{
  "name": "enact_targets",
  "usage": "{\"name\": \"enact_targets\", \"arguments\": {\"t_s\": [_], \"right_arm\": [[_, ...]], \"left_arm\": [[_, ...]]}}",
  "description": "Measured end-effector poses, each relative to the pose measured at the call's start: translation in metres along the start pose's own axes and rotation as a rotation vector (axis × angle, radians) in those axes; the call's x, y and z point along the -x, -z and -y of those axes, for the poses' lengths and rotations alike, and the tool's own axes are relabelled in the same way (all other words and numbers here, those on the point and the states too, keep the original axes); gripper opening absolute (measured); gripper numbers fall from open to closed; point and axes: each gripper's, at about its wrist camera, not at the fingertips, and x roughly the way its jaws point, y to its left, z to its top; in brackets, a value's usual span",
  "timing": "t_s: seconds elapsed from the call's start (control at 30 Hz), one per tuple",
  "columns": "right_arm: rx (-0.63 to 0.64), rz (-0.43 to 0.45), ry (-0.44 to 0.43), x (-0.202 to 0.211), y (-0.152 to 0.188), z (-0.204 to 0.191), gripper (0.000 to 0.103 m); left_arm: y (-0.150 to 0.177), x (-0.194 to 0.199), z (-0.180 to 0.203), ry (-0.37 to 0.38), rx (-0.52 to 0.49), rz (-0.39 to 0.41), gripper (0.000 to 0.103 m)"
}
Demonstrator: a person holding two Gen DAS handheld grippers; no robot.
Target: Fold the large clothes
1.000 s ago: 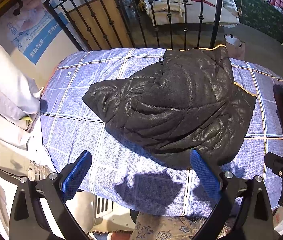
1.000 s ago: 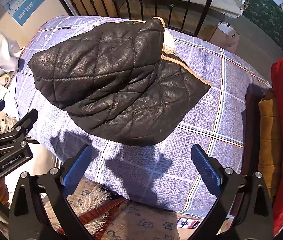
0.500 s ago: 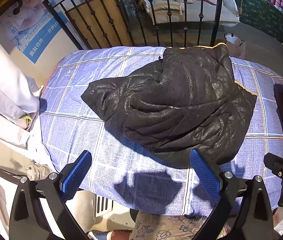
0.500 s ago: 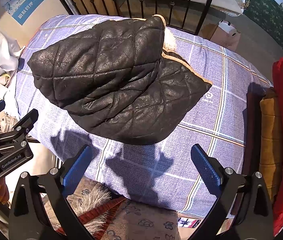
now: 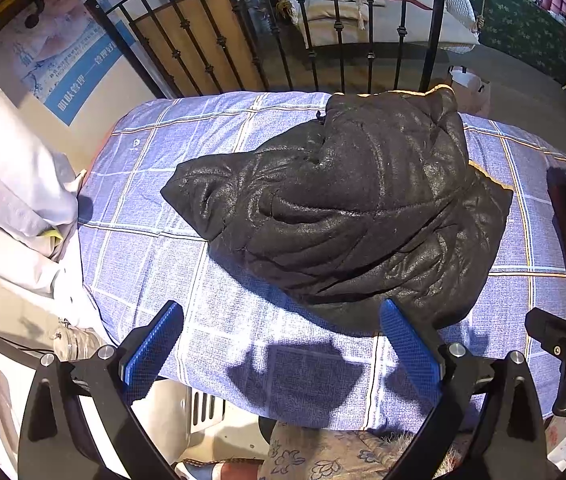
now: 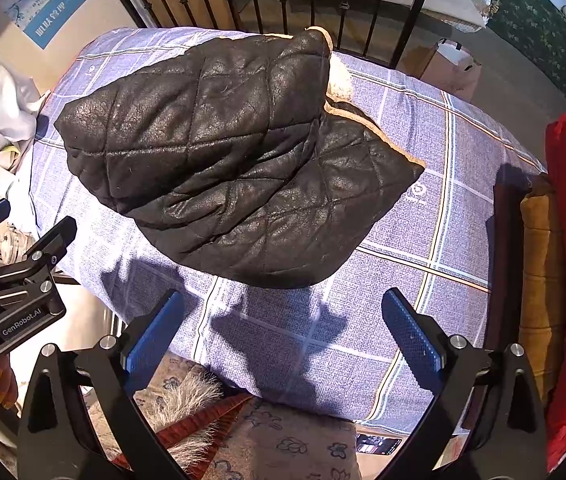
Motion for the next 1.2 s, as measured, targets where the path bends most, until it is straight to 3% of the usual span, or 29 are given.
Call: {"name": "enact_targets", "arguments": {"t_s": [0.77, 1.03, 1.2], "right_arm": [[-0.007, -0.002, -0.024, -0.008, -0.003, 0.002, 0.097], [-0.009, -0.015, -0.054, -0.015, -0.01, 0.002, 0.097], [-0.013, -0.023, -0.102, -0.022, -0.025, 0.008, 0.097]], "left_arm": [[-0.005, -0.006, -0.003, 0.005, 0.014, -0.024, 0.097], [-0.017, -0.012, -0.021, -0.002, 0.048, -0.032, 0.097], [-0.031, -0.016, -0.054, 0.033, 0.122, -0.032, 0.097]]}}
